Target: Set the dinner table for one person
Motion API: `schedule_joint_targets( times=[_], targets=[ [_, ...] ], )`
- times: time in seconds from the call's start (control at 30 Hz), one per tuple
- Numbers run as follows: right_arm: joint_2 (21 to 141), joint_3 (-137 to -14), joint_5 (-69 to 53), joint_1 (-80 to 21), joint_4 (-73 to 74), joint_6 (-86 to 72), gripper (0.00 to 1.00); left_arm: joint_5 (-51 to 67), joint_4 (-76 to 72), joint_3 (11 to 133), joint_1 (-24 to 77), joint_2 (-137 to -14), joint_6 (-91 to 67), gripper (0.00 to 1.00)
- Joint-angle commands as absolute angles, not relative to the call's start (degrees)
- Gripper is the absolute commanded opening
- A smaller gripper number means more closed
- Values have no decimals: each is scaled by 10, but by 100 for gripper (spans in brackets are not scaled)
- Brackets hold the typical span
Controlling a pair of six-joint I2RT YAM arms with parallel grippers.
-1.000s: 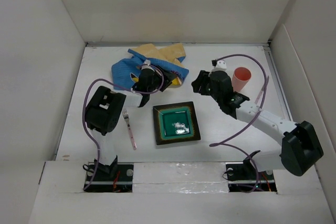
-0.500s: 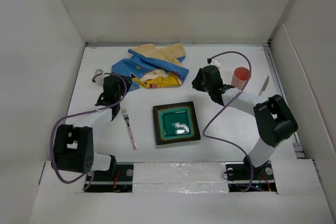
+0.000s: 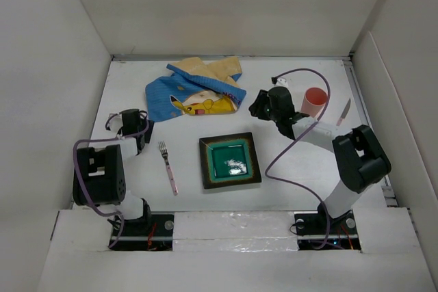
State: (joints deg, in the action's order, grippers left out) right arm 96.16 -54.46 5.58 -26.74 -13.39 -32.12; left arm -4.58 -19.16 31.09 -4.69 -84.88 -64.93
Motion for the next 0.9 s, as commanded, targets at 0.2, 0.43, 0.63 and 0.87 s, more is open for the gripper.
schedule_joint_targets(
  times=[0.2, 0.43, 0.63, 0.87],
  targets=[
    [882, -519, 44, -278, -183, -299, 44, -118, -6, 495, -45, -970, -581, 34],
    [862, -511, 38, -271, -195, -290, 44, -122, 44, 557, -33, -1012, -549, 30],
    [872, -505, 25, -260, -206, -290, 44, -103, 54, 557, -28, -1016, -541, 28],
    [865, -500, 16, -255, -212, -291, 45, -92, 44, 548, -28, -1009, -502, 30]
  ],
)
